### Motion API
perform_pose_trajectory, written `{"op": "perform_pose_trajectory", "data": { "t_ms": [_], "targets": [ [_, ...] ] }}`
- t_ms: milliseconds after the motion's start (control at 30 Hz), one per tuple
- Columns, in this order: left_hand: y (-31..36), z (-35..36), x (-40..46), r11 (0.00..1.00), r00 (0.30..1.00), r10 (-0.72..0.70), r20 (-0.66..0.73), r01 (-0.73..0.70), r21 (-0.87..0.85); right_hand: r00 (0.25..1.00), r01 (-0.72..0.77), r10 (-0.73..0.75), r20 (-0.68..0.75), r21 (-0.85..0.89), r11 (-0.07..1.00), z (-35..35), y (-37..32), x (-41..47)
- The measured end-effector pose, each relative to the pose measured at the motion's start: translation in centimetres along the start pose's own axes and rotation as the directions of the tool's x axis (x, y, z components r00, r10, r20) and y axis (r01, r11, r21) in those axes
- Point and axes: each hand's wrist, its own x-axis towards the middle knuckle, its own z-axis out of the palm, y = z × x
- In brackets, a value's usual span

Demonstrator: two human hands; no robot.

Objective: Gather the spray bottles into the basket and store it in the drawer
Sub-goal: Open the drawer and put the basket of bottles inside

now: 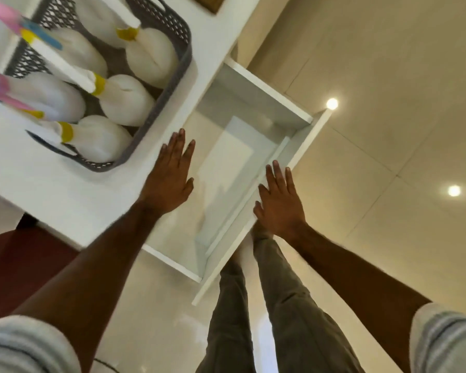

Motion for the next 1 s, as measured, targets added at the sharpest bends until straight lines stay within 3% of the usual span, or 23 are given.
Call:
{"op": "perform_pose_trajectory", "data": {
  "t_ms": [167,267,367,433,500,533,567,633,767,900,1000],
  "targets": [
    [1.2,-1.4,-5.0,0.925,0.969,-0.202,-0.142,0.141,-0.354,0.983,0.009,-0.018,0.183,0.051,0.999,-3.5,-0.6,1.6],
    [0.4,-1.4,-8.1,0.799,0.867,-0.447,-0.221,0.277,-0.533,0.996,0.068,-0.084,0.035,0.322,0.944,-8.3,-1.6,5.5],
    [-1.5,-1.6,-10.2,0.603,0.666,-0.701,-0.256,0.36,-0.712,0.971,0.139,-0.005,-0.238,0.55,0.824,-14.7,-2.6,10.8],
    [-3.4,-1.8,-11.0,0.42,0.454,-0.86,-0.233,0.371,-0.828,0.907,0.173,0.142,-0.397,0.657,0.734,-18.9,-3.1,14.0],
    [-5.5,-2.4,-10.7,0.126,0.252,-0.966,-0.057,0.27,-0.955,0.839,0.181,0.287,-0.463,0.733,0.656,-22.7,-3.3,17.6],
    [-6.5,-2.8,-10.4,-0.018,0.221,-0.973,0.061,0.191,-0.981,0.834,0.173,0.331,-0.442,0.779,0.602,-24.1,-3.0,19.0],
    [-8.0,-3.3,-9.9,-0.143,0.204,-0.966,0.16,0.094,-0.985,0.857,0.167,0.331,-0.394,0.821,0.546,-25.9,-3.5,21.1],
    [-10.6,-4.6,-8.8,-0.284,0.27,-0.924,0.271,-0.011,-0.959,0.939,0.112,0.245,-0.24,0.89,0.442,-28.6,-3.9,24.2],
    [-14.3,-6.3,-6.8,-0.416,0.383,-0.84,0.385,0.002,-0.909,0.996,0.069,0.005,-0.089,0.803,0.593,-30.8,-5.6,29.2],
    [-15.2,-6.7,-4.9,-0.357,0.459,-0.8,0.386,0.152,-0.922,0.995,0.093,-0.093,-0.04,0.728,0.679,-30.5,-6.7,31.7],
    [-15.4,-6.6,-4.2,-0.315,0.443,-0.818,0.366,0.187,-0.93,0.991,0.129,-0.115,-0.066,0.676,0.726,-30.2,-7.0,32.4]
  ]
}}
